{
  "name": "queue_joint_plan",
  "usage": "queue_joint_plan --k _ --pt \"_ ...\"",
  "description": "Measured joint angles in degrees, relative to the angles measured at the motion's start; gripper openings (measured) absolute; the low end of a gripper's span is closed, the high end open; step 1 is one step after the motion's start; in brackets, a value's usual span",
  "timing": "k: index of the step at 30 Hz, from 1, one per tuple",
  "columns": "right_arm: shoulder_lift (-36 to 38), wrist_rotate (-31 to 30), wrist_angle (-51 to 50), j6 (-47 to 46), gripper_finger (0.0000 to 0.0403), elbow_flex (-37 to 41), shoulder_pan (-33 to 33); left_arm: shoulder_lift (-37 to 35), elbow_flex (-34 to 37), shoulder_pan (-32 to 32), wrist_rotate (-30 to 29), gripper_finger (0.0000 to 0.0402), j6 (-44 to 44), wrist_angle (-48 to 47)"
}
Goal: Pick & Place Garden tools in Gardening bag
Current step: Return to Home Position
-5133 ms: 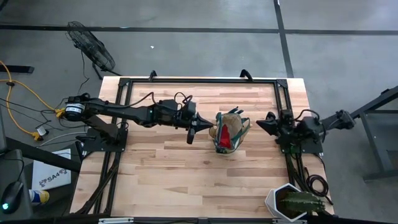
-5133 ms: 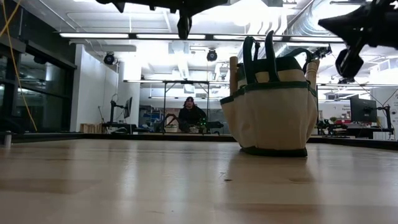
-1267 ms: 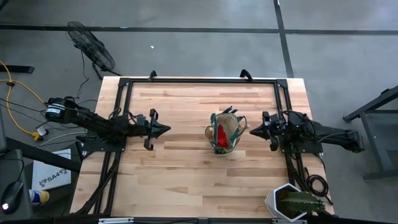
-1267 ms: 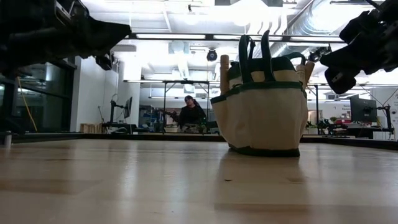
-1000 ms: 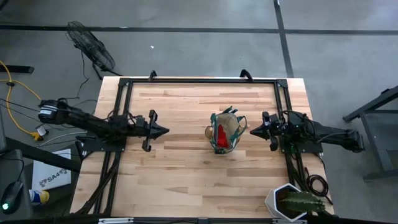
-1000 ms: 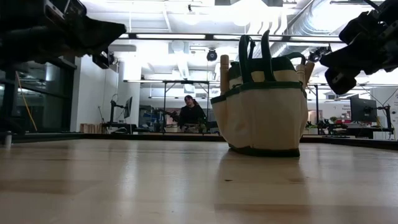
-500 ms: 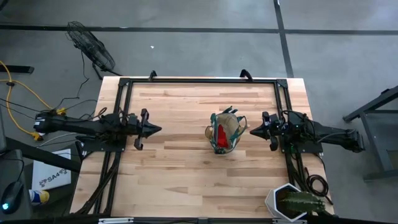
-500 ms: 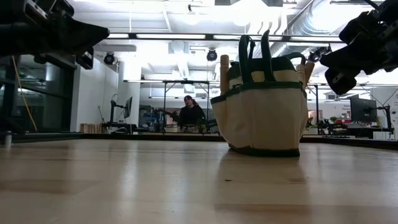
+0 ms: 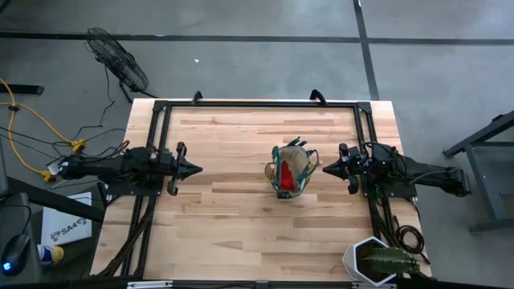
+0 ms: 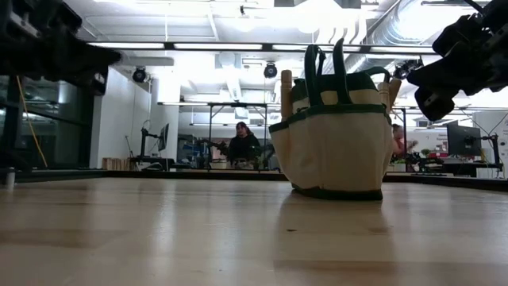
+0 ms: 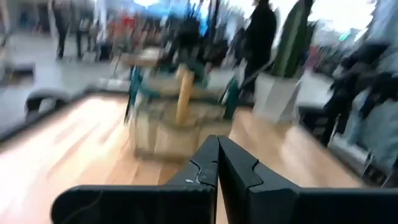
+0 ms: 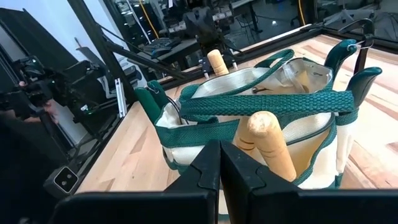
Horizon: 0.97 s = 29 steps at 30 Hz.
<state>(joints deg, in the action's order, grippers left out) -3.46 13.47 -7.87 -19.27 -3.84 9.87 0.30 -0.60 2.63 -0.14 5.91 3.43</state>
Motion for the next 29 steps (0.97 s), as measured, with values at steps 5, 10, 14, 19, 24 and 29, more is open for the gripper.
queue_joint_plan --k 5,10,14,19,24,29 --pt "0.0 0.0 0.3 0.0 0.0002 0.0 0.0 2.0 -0.2 0.0 0.6 0.0 0.3 -2.5" --pt "0.0 0.0 0.3 0.0 0.0002 0.0 0.0 2.5 -0.5 0.0 1.0 0.0 0.3 -3.4" --pt "0.0 0.0 0.3 0.0 0.0002 0.0 0.0 2.5 -0.5 0.0 1.0 0.0 0.3 -3.5" --pt "0.0 0.0 0.4 0.0 0.0002 0.0 0.0 2.5 -0.5 0.0 1.0 0.0 0.3 -3.5" --pt "0.0 0.0 0.4 0.0 0.0002 0.0 0.0 2.5 -0.5 0.0 1.0 0.0 0.3 -3.5" --pt "0.0 0.0 0.4 0.0 0.0003 0.0 0.0 2.5 -0.5 0.0 1.0 0.0 0.4 -3.5"
